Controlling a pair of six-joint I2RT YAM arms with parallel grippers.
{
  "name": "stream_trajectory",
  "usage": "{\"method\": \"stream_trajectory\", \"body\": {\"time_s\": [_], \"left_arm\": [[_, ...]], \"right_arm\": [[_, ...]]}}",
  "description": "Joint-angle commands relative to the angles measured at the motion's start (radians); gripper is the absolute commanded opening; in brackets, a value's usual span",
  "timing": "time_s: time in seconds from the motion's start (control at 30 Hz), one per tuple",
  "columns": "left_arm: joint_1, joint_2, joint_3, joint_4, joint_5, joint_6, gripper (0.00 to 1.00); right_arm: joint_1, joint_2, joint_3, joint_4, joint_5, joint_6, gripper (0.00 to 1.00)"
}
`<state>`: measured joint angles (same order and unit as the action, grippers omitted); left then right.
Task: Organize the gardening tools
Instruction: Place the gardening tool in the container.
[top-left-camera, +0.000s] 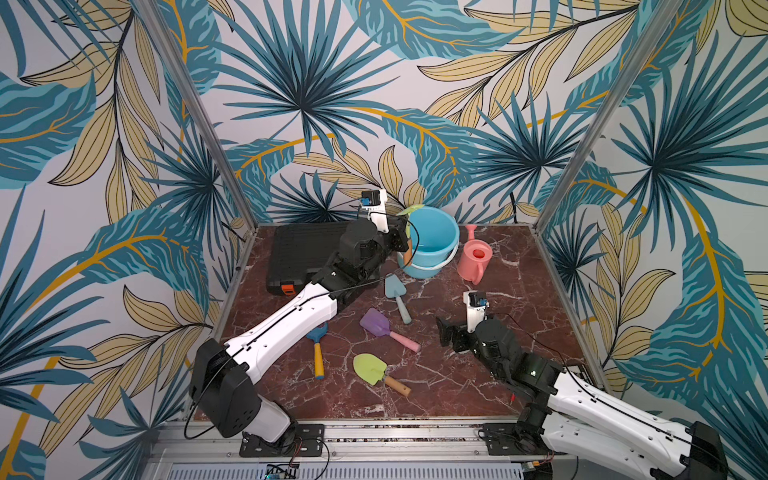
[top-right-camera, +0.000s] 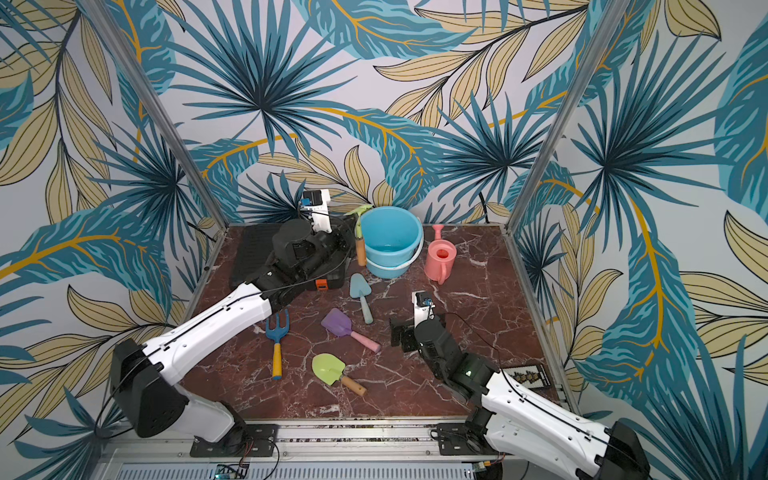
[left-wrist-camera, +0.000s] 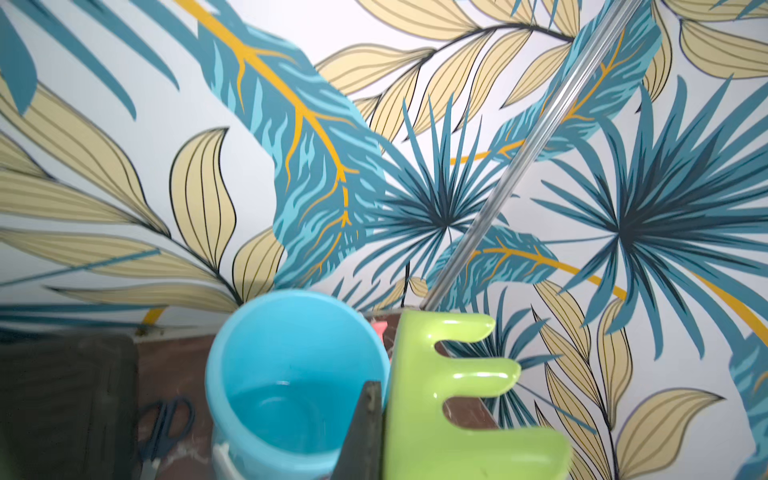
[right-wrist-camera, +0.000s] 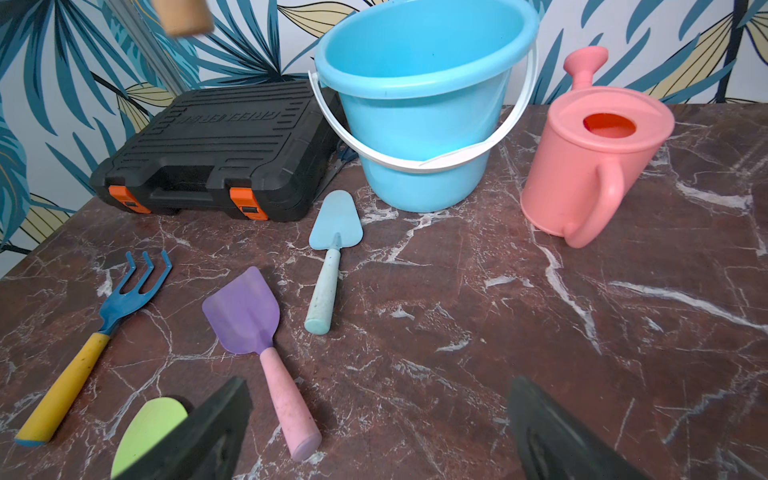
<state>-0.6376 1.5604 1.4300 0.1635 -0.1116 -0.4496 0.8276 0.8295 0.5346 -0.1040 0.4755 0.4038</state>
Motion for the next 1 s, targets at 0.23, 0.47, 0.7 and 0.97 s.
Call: {"method": "stream_trajectory", "body": {"time_s": [0.23, 0.47, 0.7, 0.97], "left_arm": [[0.1, 0.464, 0.496, 0.088, 0.2, 0.017, 0.0], [0.11, 0.746, 0.747, 0.11, 0.304, -0.019, 0.0], [0.113, 0.877, 0.778, 0.122, 0.35, -0.063, 0.01], [0.125, 0.838, 0.704, 0.124, 0.369, -0.056, 0.68]], "right_arm": [[0.004, 0.024, -0.013, -0.011, 0.021, 0.01, 0.99], [0.004, 0.045, -0.007, -0.006, 0.015, 0.006, 1.0], [0.004, 0.06, -0.003, -0.002, 0.012, 0.003, 1.0], [0.002, 0.084, 0.004, 0.004, 0.004, 0.004, 1.0]]}}
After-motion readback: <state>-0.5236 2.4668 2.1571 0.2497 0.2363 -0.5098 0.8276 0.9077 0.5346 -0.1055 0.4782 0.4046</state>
